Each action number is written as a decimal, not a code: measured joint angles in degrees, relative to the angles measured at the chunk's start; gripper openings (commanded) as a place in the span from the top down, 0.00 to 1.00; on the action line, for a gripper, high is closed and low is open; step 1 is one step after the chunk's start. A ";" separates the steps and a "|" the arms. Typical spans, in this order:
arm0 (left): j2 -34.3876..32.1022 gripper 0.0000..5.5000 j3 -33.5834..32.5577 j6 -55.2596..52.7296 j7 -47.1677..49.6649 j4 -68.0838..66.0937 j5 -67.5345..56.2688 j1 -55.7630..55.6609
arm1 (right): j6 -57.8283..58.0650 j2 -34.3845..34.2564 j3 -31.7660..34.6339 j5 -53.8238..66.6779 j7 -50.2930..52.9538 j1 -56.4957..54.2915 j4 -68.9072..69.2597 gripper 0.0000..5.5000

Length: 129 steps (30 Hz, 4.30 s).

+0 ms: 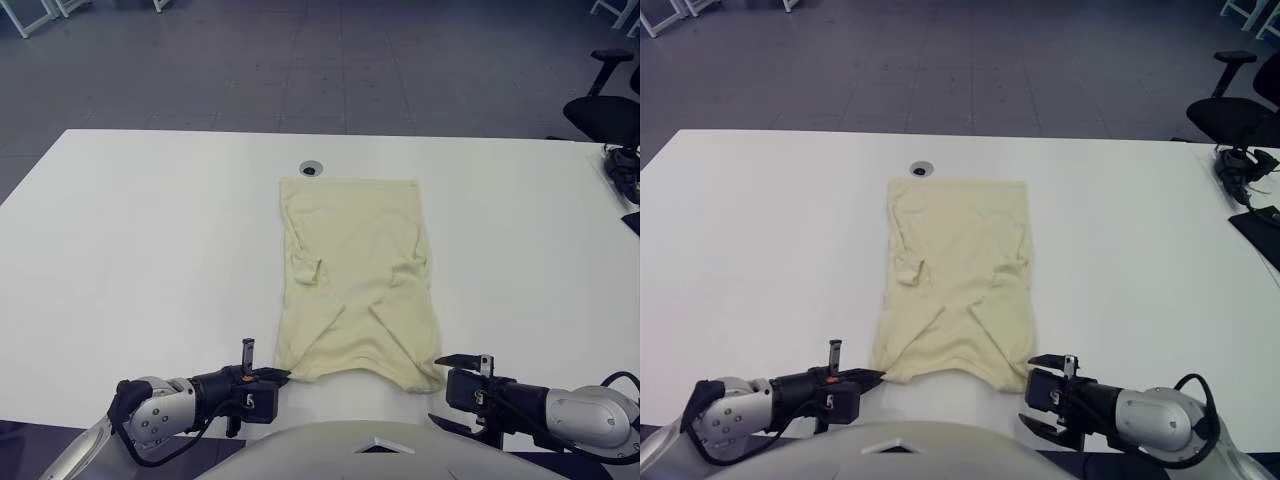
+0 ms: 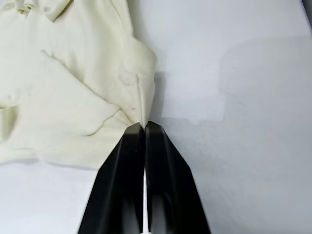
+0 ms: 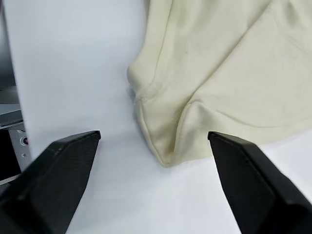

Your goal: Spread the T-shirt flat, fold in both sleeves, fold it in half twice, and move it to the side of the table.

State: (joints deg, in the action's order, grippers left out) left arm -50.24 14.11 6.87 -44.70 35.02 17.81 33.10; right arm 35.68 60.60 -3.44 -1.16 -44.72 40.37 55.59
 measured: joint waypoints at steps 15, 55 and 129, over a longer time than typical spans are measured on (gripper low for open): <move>0.00 1.00 0.53 -0.76 0.34 0.51 0.07 0.19 | -0.19 -0.70 -7.22 -5.94 2.41 -6.30 -3.13 0.85; -8.50 1.00 -34.35 -3.62 -27.51 13.21 -47.61 15.15 | -7.51 14.76 27.50 33.17 -22.63 -1.52 4.10 1.00; 26.94 0.58 -3.78 19.96 27.05 -72.35 -3.33 -61.90 | -10.09 -33.61 -12.79 -2.17 7.90 -73.00 -73.79 0.58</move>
State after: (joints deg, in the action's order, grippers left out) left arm -23.30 10.33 26.84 -17.65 -37.33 14.49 -28.80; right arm 25.59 26.99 -16.23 -3.33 -36.82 -32.63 -18.21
